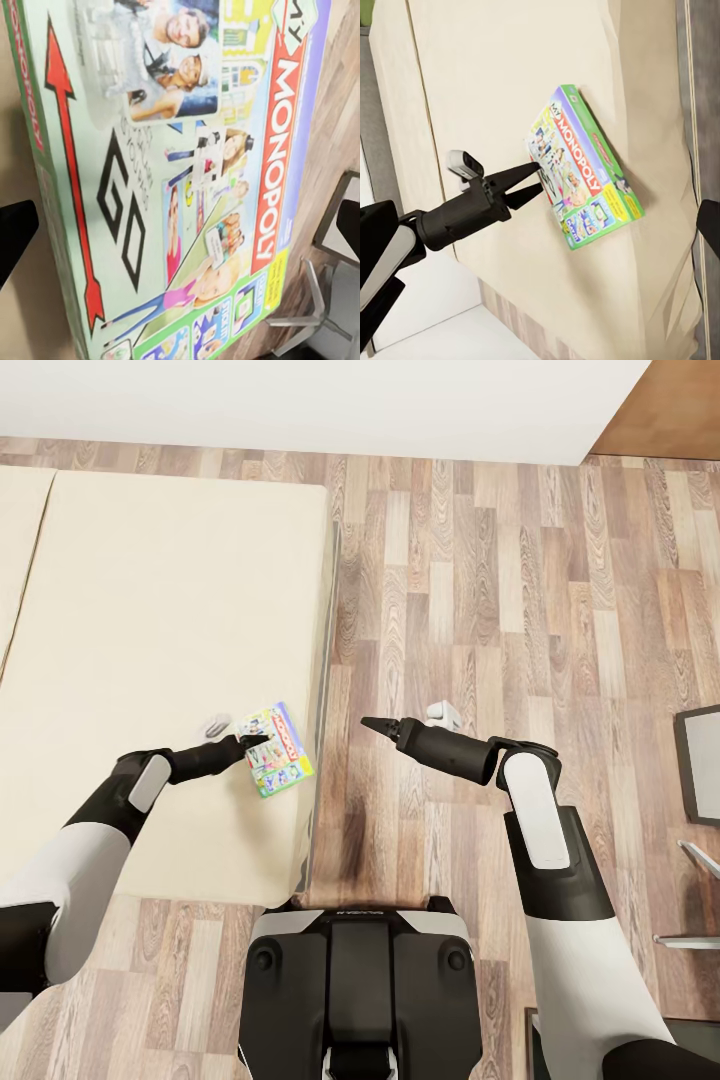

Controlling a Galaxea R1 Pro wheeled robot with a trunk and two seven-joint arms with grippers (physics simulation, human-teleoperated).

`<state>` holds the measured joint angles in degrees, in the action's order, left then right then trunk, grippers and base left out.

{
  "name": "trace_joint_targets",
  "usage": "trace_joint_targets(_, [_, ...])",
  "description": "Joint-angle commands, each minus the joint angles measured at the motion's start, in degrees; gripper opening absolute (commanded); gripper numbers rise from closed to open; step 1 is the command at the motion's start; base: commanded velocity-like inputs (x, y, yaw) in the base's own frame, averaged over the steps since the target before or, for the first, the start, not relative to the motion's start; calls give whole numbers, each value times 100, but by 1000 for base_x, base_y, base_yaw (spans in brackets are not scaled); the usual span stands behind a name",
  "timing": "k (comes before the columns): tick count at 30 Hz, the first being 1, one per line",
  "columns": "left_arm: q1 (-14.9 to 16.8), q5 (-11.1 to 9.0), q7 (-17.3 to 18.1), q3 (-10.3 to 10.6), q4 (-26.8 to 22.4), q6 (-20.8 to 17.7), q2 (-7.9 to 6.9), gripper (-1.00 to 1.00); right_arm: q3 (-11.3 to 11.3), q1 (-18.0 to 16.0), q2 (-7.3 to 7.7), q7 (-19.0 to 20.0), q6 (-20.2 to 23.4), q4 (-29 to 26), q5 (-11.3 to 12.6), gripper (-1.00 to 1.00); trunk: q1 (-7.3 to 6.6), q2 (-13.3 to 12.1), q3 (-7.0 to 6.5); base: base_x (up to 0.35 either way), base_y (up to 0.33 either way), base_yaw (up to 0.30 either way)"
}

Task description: Put all the toys in the child's room - the three board games (two on the bed and one on the table), the two jigsaw puzzles on the table, and the tennis ball on the table - inside the toy box on the table in the child's room.

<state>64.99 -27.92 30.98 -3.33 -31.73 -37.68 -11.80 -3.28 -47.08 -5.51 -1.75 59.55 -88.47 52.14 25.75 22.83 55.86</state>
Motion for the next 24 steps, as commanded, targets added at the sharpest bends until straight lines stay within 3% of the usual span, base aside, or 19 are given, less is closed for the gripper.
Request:
trace_joint_targets(1, [2, -12, 11, -18, 0, -38, 5, 100, 3, -3, -2, -18, 22, -3, 15, 100, 3, 9, 6, 0, 0, 0])
trace_joint_targets(24, [0, -20, 13, -80, 0, -106, 63, 100, 3, -3, -2, -18, 22, -3, 31, 100, 3, 9, 6, 0, 0, 0])
